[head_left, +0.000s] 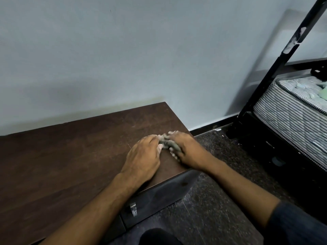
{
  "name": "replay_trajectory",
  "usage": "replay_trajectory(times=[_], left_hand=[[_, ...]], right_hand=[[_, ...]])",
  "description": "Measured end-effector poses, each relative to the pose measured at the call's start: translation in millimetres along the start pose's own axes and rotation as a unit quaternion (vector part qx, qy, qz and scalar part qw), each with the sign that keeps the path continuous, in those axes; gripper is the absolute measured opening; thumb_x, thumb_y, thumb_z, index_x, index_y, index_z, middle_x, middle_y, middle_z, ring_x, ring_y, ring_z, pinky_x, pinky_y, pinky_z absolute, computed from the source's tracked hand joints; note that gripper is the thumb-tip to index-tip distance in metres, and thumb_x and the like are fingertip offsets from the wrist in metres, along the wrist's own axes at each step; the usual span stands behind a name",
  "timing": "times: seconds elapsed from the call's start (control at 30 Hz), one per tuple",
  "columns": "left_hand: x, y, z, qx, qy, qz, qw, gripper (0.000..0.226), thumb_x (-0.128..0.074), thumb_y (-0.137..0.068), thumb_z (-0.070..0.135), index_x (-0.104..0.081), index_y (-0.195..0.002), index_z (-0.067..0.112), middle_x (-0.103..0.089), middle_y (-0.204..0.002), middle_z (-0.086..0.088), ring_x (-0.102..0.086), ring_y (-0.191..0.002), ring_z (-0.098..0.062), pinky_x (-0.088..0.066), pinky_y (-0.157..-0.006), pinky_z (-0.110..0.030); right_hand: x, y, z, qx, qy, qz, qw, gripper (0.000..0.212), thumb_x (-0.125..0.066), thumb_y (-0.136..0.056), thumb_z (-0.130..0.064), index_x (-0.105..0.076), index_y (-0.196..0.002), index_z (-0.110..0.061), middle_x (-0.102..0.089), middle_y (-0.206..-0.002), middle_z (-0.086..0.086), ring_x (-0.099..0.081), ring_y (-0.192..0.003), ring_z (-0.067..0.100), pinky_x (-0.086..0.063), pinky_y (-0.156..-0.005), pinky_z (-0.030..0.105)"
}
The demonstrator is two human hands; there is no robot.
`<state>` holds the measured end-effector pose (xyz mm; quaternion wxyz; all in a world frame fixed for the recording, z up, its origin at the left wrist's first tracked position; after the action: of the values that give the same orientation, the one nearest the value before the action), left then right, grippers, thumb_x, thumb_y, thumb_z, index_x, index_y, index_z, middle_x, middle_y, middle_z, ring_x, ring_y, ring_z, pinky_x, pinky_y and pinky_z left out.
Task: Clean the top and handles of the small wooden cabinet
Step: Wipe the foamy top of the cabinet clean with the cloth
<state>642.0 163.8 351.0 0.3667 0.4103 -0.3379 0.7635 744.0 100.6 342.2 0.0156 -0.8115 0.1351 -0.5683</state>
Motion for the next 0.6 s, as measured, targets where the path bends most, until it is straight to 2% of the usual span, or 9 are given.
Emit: replay_trajectory(times=[0.07, 0.13, 0.2, 0.3, 0.37, 0.47, 0.53, 0.6], left_hand=[[2, -3, -2, 0.001, -0.007, 0.000, 1.000, 0.041, -0.039, -0.103, 0.030, -0.051, -0.138, 0.013, -0.053, -0.142, 0.000, -0.046, -0.132, -0.016, -0.034, -0.112, -0.033], [5, -8, -4, 0.006, -0.013, -0.002, 1.000, 0.044, -0.037, -0.103, 0.031, -0.047, -0.142, 0.013, -0.051, -0.145, 0.000, -0.043, -0.135, -0.015, -0.031, -0.114, -0.031], [8, -16, -6, 0.013, -0.014, 0.000, 1.000, 0.045, -0.036, -0.104, 0.030, -0.046, -0.144, 0.012, -0.049, -0.146, -0.001, -0.042, -0.135, -0.016, -0.030, -0.114, -0.032], [13, -27, -9, 0.023, -0.005, 0.005, 1.000, 0.046, -0.035, -0.104, 0.029, -0.043, -0.146, 0.011, -0.045, -0.150, -0.003, -0.039, -0.139, -0.017, -0.028, -0.116, -0.032], [13, -29, -12, 0.022, 0.006, 0.005, 1.000, 0.048, -0.033, -0.104, 0.031, -0.039, -0.148, 0.012, -0.040, -0.154, -0.003, -0.034, -0.142, -0.015, -0.025, -0.118, -0.032], [14, -23, -20, 0.021, 0.021, 0.010, 0.999, 0.049, -0.034, -0.104, 0.035, -0.038, -0.149, 0.016, -0.038, -0.155, 0.001, -0.032, -0.143, -0.011, -0.024, -0.119, -0.029], [14, -20, -28, 0.029, 0.027, 0.013, 0.999, 0.050, -0.034, -0.104, 0.036, -0.038, -0.150, 0.017, -0.038, -0.156, 0.002, -0.031, -0.144, -0.011, -0.022, -0.119, -0.027], [13, -24, -34, 0.033, 0.023, 0.012, 0.999, 0.050, -0.034, -0.104, 0.036, -0.038, -0.150, 0.017, -0.038, -0.156, 0.001, -0.032, -0.144, -0.011, -0.022, -0.119, -0.027]], right_hand=[[21, -18, 42, -0.102, -0.001, 0.034, 0.994, 0.025, -0.056, -0.094, -0.012, -0.067, -0.116, -0.009, -0.067, -0.117, 0.014, -0.059, -0.112, 0.031, -0.043, -0.101, 0.032], [29, -34, 63, -0.166, 0.036, 0.062, 0.983, 0.025, -0.055, -0.096, -0.014, -0.066, -0.117, -0.008, -0.066, -0.118, 0.016, -0.058, -0.112, 0.034, -0.043, -0.098, 0.036], [16, -47, 35, -0.120, 0.067, 0.068, 0.988, 0.028, -0.053, -0.094, -0.013, -0.067, -0.118, -0.009, -0.065, -0.120, 0.015, -0.057, -0.112, 0.034, -0.041, -0.102, 0.037], [-23, -41, -27, 0.028, 0.008, 0.045, 0.999, 0.032, -0.045, -0.091, -0.017, -0.060, -0.118, -0.007, -0.064, -0.116, 0.012, -0.058, -0.105, 0.030, -0.044, -0.100, 0.040], [-27, -44, -20, 0.046, -0.010, 0.024, 0.999, 0.037, -0.048, -0.089, -0.015, -0.059, -0.123, -0.005, -0.062, -0.124, 0.013, -0.055, -0.119, 0.028, -0.038, -0.111, 0.038], [0, -70, 42, -0.068, 0.019, 0.054, 0.996, 0.031, -0.055, -0.093, -0.011, -0.063, -0.123, -0.007, -0.063, -0.126, 0.015, -0.054, -0.123, 0.032, -0.038, -0.109, 0.037], [10, -90, 70, -0.154, 0.043, 0.068, 0.985, 0.035, -0.051, -0.098, -0.014, -0.057, -0.132, -0.008, -0.058, -0.133, 0.015, -0.050, -0.126, 0.032, -0.034, -0.110, 0.035], [-1, -106, 56, -0.150, 0.056, 0.060, 0.985, 0.038, -0.049, -0.099, -0.015, -0.054, -0.135, -0.010, -0.054, -0.139, 0.012, -0.046, -0.131, 0.029, -0.029, -0.114, 0.035]])
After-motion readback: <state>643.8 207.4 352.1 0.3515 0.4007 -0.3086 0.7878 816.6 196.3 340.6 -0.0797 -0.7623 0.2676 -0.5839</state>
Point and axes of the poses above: each hand's wrist, its own y-axis away from the middle knuckle, its own x-axis out of the back of the hand, z = x × y, the point moved 10 cm from there along -y, towards the middle knuckle
